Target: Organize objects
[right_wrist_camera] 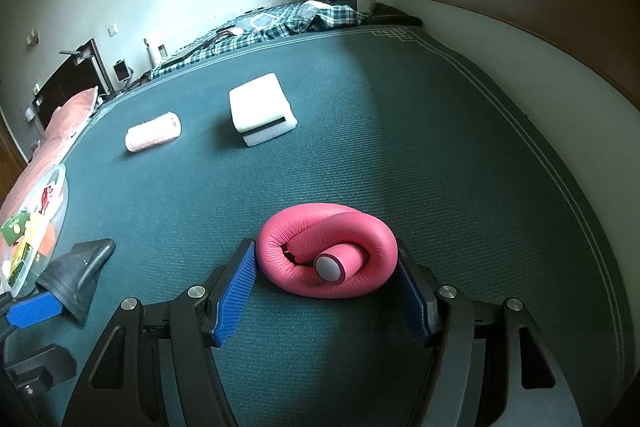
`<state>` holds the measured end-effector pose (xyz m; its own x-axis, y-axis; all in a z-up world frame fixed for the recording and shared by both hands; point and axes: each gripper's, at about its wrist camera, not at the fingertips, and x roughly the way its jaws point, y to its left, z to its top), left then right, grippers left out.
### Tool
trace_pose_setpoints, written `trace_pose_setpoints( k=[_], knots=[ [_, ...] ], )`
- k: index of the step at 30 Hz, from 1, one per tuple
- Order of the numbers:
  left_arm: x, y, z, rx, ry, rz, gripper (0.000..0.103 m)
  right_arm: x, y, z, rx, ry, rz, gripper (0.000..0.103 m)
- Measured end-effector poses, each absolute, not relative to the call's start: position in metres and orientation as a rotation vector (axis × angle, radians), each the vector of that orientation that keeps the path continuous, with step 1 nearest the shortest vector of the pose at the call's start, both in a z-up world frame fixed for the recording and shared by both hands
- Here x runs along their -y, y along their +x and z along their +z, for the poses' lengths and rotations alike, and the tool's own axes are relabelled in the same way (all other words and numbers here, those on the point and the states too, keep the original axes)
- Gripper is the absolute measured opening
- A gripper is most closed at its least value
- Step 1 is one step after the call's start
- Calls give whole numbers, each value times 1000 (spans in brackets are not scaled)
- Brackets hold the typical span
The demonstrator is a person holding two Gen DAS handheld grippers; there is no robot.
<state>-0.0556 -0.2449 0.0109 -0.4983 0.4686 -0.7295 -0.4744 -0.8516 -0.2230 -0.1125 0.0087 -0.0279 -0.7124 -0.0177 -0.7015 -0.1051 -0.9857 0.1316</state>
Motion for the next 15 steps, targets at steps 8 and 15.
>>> trace_pose_setpoints(
  k=[8, 15],
  knots=[
    [270, -53, 13, -44, -1153, 2550, 74, -9, -113, -28, -249, -1172, 2853, 66],
    [273, -63, 8, -20, -1188, 2569, 75, -8, -112, -28, -251, -1171, 2853, 66]
  ],
)
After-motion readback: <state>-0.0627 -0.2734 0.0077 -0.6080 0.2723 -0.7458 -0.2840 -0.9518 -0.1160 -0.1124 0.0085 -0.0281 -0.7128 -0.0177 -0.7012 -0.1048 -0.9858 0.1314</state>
